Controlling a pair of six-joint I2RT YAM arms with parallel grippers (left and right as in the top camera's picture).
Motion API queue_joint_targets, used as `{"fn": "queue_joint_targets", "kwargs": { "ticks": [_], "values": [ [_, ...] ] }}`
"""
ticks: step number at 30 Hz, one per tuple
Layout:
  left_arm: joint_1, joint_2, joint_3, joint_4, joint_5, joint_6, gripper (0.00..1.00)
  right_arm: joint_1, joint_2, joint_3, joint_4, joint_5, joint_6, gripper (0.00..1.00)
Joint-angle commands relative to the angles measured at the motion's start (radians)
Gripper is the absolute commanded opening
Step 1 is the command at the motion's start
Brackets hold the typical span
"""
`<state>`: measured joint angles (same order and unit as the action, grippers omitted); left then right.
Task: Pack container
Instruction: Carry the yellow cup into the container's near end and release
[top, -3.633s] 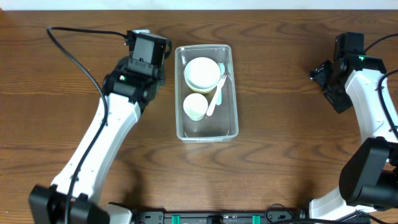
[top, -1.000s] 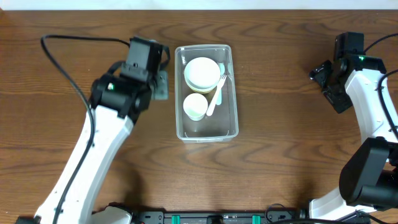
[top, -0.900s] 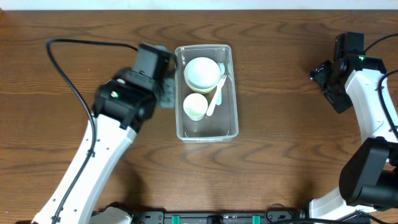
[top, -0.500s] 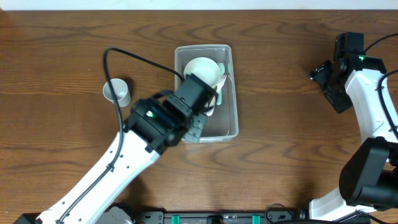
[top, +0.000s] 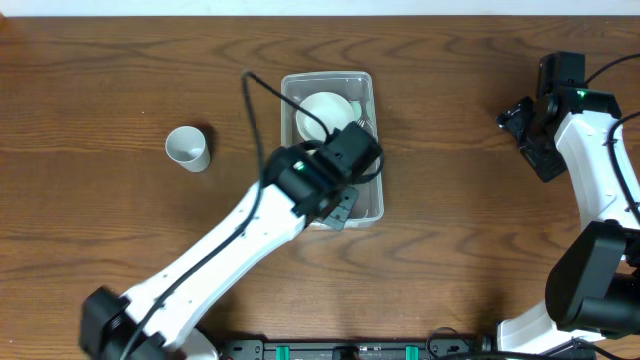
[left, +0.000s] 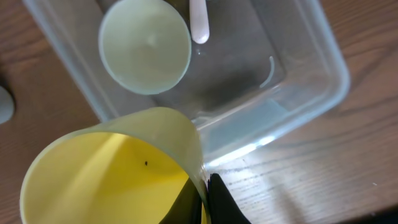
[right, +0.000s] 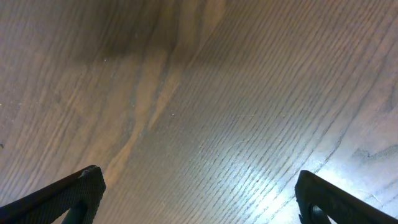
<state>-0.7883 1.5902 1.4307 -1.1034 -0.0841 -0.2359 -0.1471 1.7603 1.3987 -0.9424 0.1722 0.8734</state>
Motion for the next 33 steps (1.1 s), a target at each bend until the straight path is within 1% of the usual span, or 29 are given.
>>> {"fn": "queue_joint_targets", "kwargs": {
  "ticks": [1,13,19,33],
  "values": [
    [-0.002,0.043,-0.011,-0.002,-0.005,0.002,0.06,-0.002,-0.002,-0.001,0.000,0.007,0.012,0.99],
    [-0.002,0.135,-0.011,0.021,0.000,-0.014,0.06,-0.002,-0.002,-0.001,0.000,0.007,0.012,0.99],
    [-0.002,0.138,-0.011,0.058,0.011,-0.014,0.06,-0.002,-0.002,-0.001,0.000,0.007,0.012,0.99],
    [-0.002,0.138,-0.022,0.051,0.025,-0.037,0.06,-0.002,-0.002,-0.001,0.000,0.007,0.012,0.99]
  ]
}}
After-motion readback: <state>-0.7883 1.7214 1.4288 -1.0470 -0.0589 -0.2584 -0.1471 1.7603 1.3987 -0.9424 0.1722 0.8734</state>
